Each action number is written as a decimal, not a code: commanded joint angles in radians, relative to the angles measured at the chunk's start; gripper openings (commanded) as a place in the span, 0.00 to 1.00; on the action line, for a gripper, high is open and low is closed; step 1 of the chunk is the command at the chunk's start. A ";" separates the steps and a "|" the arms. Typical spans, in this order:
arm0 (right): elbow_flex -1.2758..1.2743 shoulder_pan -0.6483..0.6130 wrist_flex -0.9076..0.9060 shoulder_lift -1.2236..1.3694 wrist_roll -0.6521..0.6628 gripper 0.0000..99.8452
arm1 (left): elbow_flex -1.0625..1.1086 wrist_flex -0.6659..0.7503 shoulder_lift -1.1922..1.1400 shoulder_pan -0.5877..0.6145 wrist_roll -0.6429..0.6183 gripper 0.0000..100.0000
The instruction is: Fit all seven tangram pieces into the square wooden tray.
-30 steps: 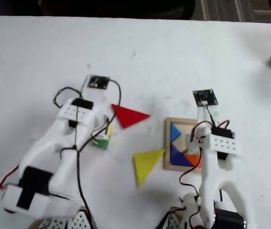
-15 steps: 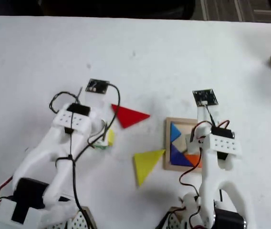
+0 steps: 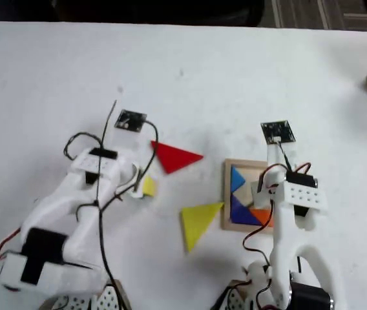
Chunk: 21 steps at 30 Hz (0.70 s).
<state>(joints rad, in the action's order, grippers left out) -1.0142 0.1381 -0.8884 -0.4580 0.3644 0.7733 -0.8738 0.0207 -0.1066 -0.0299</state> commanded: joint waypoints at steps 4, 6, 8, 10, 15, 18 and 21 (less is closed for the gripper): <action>0.005 0.004 0.008 -0.027 0.012 0.02 | -0.087 -0.052 -0.051 -0.013 0.009 0.28; 0.005 0.004 0.008 -0.027 0.012 0.02 | -0.089 -0.046 -0.051 -0.027 0.012 0.20; 0.005 0.004 0.008 -0.027 0.012 0.02 | -0.098 -0.046 -0.051 -0.042 0.014 0.12; 0.005 0.004 0.008 -0.028 0.012 0.02 | -0.101 -0.048 -0.051 -0.061 0.014 0.11; 0.005 0.004 0.008 -0.030 0.012 0.02 | -0.101 -0.052 -0.051 -0.067 0.012 0.11; 0.005 0.004 0.008 -0.033 0.012 0.02 | -0.103 -0.054 -0.050 -0.068 0.006 0.11; 0.005 0.004 0.008 -0.035 0.012 0.02 | -0.124 -0.072 -0.050 -0.068 0.005 0.11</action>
<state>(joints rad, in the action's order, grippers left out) -1.0142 0.1381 -0.8884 -0.4580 0.3629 0.6951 -0.9214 -0.0238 -0.1542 -0.0253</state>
